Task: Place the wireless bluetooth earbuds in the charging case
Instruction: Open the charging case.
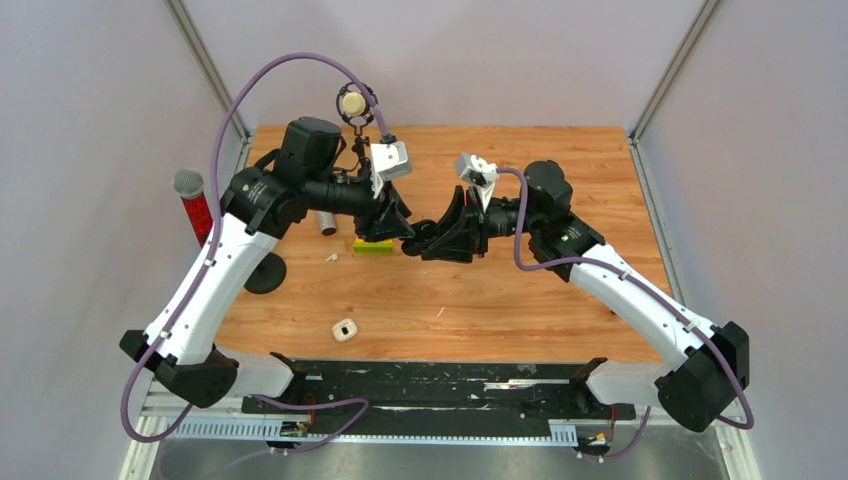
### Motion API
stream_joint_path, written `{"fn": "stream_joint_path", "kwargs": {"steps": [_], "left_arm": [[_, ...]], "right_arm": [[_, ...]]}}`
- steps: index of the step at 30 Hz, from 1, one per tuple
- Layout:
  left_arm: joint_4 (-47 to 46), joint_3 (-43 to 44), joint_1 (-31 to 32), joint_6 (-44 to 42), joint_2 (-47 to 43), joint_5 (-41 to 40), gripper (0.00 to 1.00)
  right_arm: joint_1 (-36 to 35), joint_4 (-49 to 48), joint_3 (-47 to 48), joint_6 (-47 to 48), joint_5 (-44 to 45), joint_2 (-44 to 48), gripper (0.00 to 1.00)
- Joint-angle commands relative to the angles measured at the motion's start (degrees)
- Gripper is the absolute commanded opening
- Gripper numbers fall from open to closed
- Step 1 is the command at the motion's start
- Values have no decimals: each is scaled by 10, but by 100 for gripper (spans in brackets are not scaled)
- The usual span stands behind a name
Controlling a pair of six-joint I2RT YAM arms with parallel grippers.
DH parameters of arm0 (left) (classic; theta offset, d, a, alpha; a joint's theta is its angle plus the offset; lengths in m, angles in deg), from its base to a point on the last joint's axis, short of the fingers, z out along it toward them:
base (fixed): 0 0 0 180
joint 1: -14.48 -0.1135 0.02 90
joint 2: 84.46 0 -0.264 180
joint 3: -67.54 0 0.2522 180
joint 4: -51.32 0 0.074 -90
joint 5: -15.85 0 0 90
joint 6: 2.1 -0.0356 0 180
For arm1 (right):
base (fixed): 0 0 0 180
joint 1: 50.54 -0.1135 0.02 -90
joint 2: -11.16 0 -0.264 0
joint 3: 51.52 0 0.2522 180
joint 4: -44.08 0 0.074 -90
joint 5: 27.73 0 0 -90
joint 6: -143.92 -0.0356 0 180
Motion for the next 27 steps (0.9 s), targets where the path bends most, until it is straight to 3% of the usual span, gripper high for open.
{"fn": "stream_joint_path", "kwargs": {"steps": [1,6,27], "left_arm": [[-5,18,2,45,4,-5,57],[-40,22,-13,79,3,-14,69],[-78,49,-39,103,6,5,92]], "right_arm": [[-2,-65,20,-12,7,16,0],[-1,-44,31,-35,19,4,0],[5,-31,43,-59,42,-13,0]]}}
